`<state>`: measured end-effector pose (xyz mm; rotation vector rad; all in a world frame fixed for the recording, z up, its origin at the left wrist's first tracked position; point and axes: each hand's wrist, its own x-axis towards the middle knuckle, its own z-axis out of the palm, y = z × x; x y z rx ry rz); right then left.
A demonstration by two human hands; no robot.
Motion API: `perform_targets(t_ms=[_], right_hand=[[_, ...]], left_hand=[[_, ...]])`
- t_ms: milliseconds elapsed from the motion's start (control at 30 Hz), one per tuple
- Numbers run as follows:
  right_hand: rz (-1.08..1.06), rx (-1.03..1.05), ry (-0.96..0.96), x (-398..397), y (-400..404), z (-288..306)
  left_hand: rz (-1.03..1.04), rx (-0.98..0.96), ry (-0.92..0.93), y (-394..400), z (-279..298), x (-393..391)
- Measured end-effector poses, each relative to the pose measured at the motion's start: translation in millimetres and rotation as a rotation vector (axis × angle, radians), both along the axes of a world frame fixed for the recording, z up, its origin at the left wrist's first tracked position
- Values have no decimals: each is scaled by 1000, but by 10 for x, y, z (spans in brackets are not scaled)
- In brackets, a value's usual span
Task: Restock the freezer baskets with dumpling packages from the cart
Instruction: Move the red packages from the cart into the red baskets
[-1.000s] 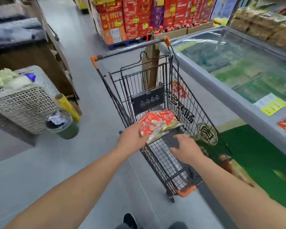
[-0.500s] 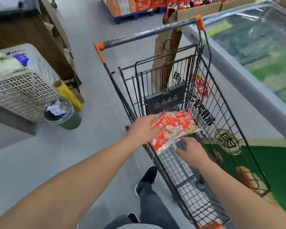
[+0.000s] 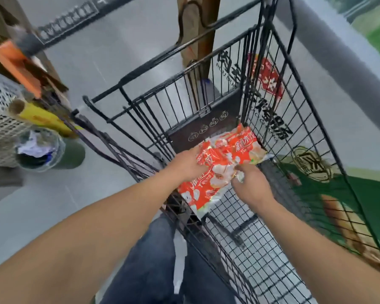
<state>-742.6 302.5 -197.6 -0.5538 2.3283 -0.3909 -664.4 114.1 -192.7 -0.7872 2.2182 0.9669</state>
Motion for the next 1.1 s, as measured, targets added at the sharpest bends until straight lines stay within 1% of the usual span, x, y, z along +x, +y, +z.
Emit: perform_targets(t_ms=[67,200,300,367,500,567,667,767,900,1000,1100], right_hand=[[13,8,1,-90,-97,-152],[-27,76,-52,-268,-280,-586],[-21,96,-62,-335,-363,-888],[-56,102,-85,-354,-401,-1046],[-129,62,-21,-394,-383,-1210],[-166,35,-37,-425,-324,-1236],[-222,10,-106,-442,-266,-1201],[-257,-28,-122,-413,-205,-1085],[-341,-95,-121,-242,-135,-737],[-389,-114,-83,-43,-49,-397],[-468,-122,-45,124,32,-67]], left_hand=[[10,16,-24,-66,-212,-45],[7,32,-82,-144,-695,-180],[14,58,-68,-126,-1008,-267],[60,52,-74,-105,-1184,-303],[159,1,-38,-31,-1321,-331],[202,10,-3,-4,-1330,-344],[202,70,-1,-33,-1332,-339],[165,112,-21,-56,-1265,-354],[100,237,-25,-115,-1074,-330],[43,323,-9,-142,-865,-299],[-20,343,33,-87,-596,-314]])
